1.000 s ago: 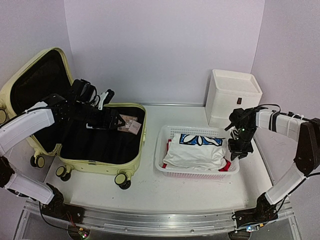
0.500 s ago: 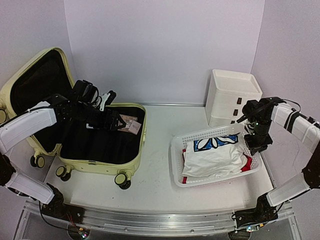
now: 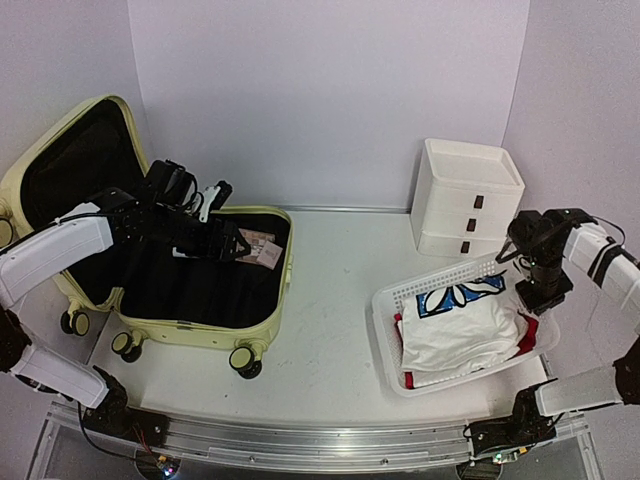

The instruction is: Open, take out, and arrange the luggage

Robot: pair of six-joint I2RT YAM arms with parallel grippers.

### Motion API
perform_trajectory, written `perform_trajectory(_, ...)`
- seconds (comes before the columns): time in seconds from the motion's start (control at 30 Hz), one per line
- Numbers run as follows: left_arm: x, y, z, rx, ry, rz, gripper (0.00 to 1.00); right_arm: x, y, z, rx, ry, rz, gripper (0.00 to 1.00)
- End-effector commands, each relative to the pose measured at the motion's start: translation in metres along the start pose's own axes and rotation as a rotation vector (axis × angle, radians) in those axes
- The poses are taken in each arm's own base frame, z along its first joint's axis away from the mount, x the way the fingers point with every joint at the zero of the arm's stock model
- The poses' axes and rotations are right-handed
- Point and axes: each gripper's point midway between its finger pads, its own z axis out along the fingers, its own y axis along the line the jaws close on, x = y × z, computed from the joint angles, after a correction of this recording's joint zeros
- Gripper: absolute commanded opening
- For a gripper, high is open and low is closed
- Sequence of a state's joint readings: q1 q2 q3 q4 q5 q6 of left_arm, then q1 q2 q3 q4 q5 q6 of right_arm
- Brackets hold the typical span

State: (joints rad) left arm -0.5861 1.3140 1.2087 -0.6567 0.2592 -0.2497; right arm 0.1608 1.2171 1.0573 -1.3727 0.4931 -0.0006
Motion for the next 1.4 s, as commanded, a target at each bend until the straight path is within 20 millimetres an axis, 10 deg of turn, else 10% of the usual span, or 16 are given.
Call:
perform_trajectory(0.0,-0.017,-0.012,-0.012,0.034,-0.041,0.041,0.81,0.03,-0.054,0.001,0.358,0.034,-0.171,0.0)
perform_trajectory(0.33,-0.018,-0.017,-0.016,0.053,-0.048,0.057,0.81,0.032,-0.067,-0.008,0.415,0.038,-0.125,0.23)
perform_trajectory(0.5,-0.016,-0.014,-0.023,0.035,-0.065,0.056,0.81,0.028,-0.076,-0.021,0.439,-0.001,-0.084,0.93)
perform_trajectory(0.67,-0.018,-0.016,-0.019,0.042,-0.058,0.047,0.81,0.016,-0.059,-0.026,0.28,-0.062,-0.021,0.98)
perform_trajectory(0.97,-0.027,-0.025,-0.02,0.082,-0.058,0.01,0.81,-0.107,0.011,-0.082,-0.322,-0.381,0.248,0.98)
perform_trajectory(1.37,-0.007,-0.017,-0.044,0.037,-0.082,-0.037,0.82,-0.277,0.006,-0.173,-0.559,-0.708,0.295,0.98)
